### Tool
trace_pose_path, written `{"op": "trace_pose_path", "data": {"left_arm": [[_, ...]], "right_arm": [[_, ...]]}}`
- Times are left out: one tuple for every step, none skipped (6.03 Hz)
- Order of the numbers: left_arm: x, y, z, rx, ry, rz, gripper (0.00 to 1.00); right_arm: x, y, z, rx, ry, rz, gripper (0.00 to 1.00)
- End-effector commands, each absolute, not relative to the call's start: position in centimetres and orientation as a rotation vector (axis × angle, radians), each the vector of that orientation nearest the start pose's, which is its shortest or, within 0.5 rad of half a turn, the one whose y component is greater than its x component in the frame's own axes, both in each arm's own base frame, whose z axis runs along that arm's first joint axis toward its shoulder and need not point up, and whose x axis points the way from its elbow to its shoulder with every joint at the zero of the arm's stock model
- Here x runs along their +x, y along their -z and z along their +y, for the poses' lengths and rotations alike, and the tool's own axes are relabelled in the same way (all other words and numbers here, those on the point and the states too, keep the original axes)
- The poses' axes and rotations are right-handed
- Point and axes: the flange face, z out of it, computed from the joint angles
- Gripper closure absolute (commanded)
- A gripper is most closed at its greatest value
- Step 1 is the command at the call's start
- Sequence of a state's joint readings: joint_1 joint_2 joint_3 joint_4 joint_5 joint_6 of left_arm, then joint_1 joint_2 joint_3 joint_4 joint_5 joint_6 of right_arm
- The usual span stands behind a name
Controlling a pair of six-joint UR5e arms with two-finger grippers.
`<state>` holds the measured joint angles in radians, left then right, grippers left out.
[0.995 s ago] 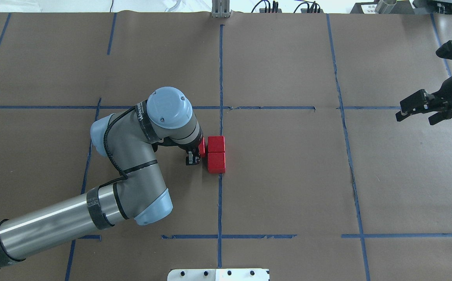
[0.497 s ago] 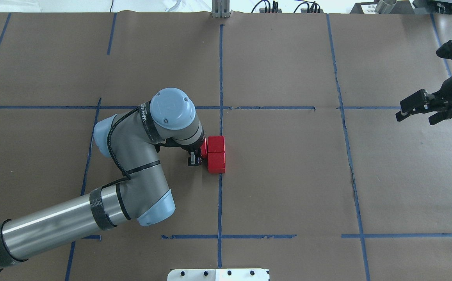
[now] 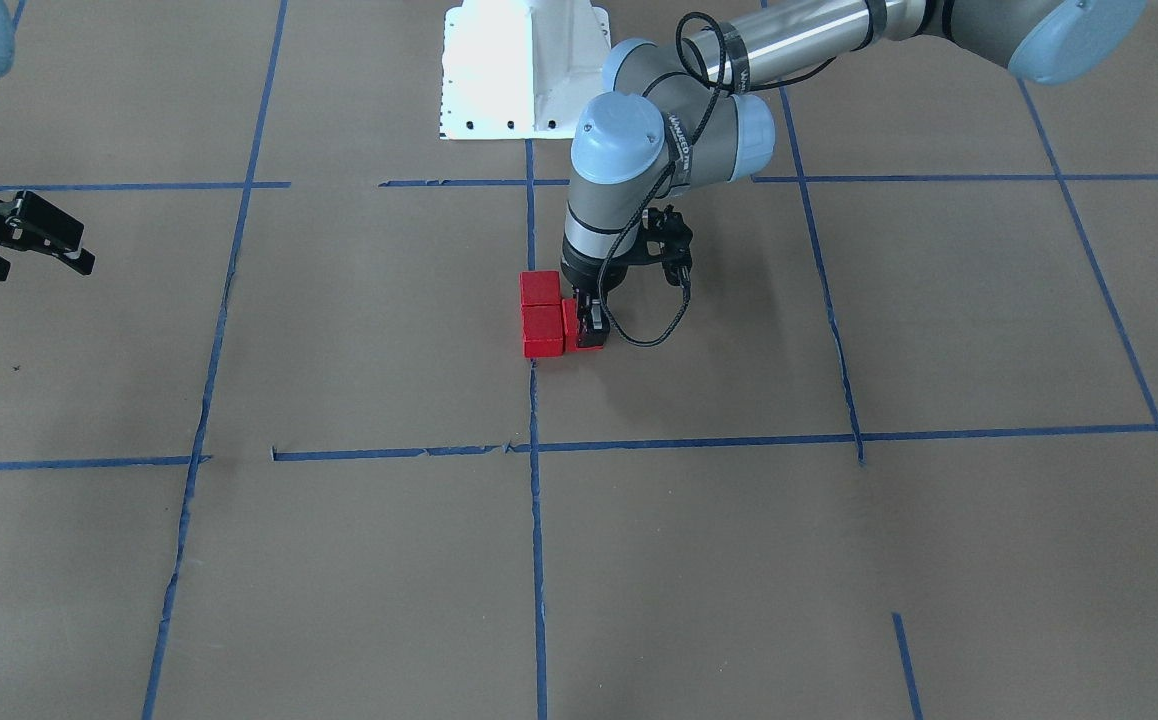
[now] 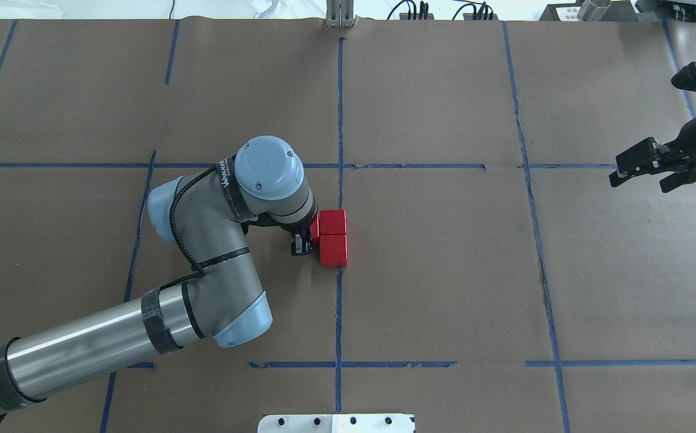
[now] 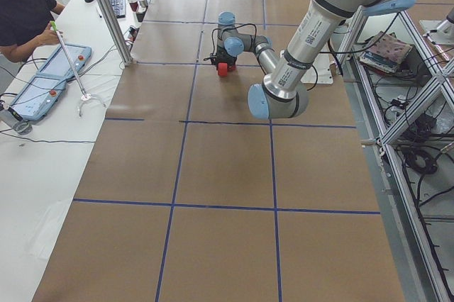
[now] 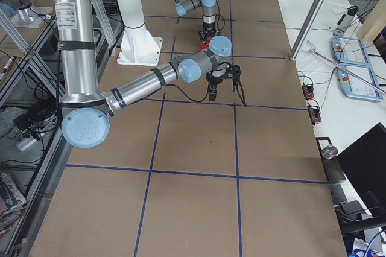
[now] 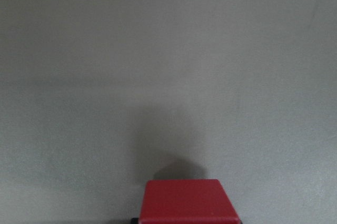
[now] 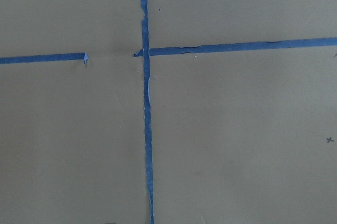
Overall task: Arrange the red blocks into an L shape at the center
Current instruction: 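Lower the cube next to the farther cube and open the left gripper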
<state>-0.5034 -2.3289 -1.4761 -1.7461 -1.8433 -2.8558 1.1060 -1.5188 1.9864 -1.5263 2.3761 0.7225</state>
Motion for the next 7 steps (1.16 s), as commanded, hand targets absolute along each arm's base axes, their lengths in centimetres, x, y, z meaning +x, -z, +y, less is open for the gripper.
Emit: {"op": "trace_pose_path", "data": {"left_arm": [[59.6,-22.0,-45.2,-0.608,1.553,0.759,0.98],[59.6,-22.1,-45.3,-0.606,1.555,0.759,0.97],[59.7,-22.1,-45.1,-0.608,1.552,0.759,0.9],[59.7,-21.8,-45.2,-0.608,1.548,0.762,0.01],[59.7,-21.8,-45.2,-0.605,1.542,0.764,0.0],[59.7,-21.6,-45.2,-0.605,1.542,0.765,0.0],[59.5,-21.0,-45.1,-0.61,1.539,0.771,0.0]], "right_arm": [[-16.6,-42.1,-46.8,-0.039,-0.033,-0.922,0.0],[-16.6,-42.1,-46.8,-0.038,-0.032,-0.922,0.0],[-16.6,-42.1,-46.8,-0.038,-0.032,-0.922,0.0],[-16.6,-42.1,-46.8,-0.039,-0.033,-0.922,0.0],[-16.6,-42.1,-46.8,-0.039,-0.033,-0.922,0.0],[-16.7,-42.2,-46.8,-0.041,-0.032,-0.921,0.0],[-16.7,-42.2,-46.9,-0.041,-0.032,-0.921,0.0]]}}
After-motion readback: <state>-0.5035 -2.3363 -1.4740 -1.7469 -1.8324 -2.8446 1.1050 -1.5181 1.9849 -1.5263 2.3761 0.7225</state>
